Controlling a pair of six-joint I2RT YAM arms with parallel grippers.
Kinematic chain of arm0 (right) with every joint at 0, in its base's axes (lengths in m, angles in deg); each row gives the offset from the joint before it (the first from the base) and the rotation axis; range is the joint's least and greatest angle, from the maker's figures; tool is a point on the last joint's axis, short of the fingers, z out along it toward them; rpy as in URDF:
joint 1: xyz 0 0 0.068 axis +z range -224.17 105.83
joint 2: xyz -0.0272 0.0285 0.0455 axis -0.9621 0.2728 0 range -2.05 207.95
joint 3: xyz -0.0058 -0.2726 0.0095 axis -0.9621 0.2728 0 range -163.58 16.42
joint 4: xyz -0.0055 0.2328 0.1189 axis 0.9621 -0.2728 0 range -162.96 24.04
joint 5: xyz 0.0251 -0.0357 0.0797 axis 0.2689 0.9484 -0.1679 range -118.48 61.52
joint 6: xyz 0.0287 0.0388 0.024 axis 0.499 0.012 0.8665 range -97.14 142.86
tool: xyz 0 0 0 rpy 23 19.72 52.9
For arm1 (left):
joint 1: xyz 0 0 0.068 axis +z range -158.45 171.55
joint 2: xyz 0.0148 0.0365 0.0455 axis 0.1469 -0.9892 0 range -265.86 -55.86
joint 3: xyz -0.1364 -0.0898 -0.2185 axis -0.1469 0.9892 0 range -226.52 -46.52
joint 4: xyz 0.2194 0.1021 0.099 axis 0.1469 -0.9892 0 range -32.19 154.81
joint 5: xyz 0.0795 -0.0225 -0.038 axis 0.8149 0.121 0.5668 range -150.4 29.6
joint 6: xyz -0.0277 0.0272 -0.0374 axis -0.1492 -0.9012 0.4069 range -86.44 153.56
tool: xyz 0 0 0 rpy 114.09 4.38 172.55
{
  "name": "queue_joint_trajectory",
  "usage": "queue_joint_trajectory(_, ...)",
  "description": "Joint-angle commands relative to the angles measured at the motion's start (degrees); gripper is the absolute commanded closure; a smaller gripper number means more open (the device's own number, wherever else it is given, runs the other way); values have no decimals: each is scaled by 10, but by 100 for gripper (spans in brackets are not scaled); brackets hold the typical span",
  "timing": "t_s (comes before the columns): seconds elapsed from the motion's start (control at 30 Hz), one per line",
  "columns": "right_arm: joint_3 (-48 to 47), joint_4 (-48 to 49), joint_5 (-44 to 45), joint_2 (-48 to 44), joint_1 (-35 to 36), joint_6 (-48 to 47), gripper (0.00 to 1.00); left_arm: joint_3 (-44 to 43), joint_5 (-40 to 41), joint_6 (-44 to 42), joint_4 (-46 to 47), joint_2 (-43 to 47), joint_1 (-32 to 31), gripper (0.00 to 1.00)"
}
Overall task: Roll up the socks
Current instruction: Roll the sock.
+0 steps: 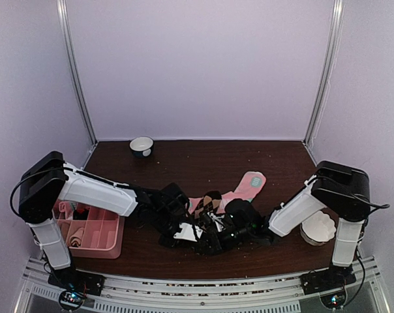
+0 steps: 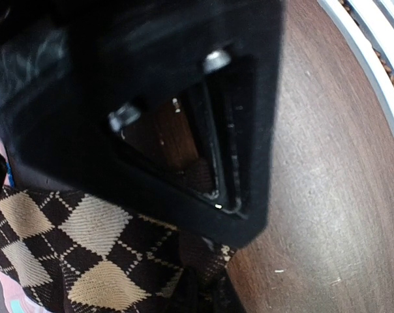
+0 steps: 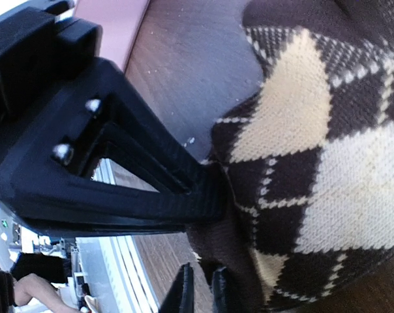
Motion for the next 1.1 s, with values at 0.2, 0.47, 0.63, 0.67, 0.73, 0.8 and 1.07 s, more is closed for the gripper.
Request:
queue_joint_trajectory(0.2, 95, -5, 100, -67, -9, -32, 79, -56, -62, 54, -115, -54, 45, 98)
queue_joint_trajectory(0.47, 179, 17, 232, -181, -8, -84, 78, -94, -124, 71, -170, -83, 71, 98)
queue_joint_trajectory(0.63, 257, 80, 322, -299, 8, -161, 52, -129, -176, 92, -221, -112, 86, 98)
queue_joint_trajectory(0.67, 283, 109, 329, -314, 8, -168, 15, -138, -189, 97, -231, -119, 91, 98)
queue_joint_trajectory(0.73, 315, 160, 327, -333, 8, -184, 0, -151, -222, 102, -249, -132, 102, 98)
queue_joint_trajectory(0.8, 310, 152, 298, -333, 4, -189, 0, -163, -242, 104, -266, -145, 110, 97)
queue_joint_trajectory(1.07, 348, 323, 246, -232, -79, -81, 0, -173, -247, 97, -280, -150, 112, 96)
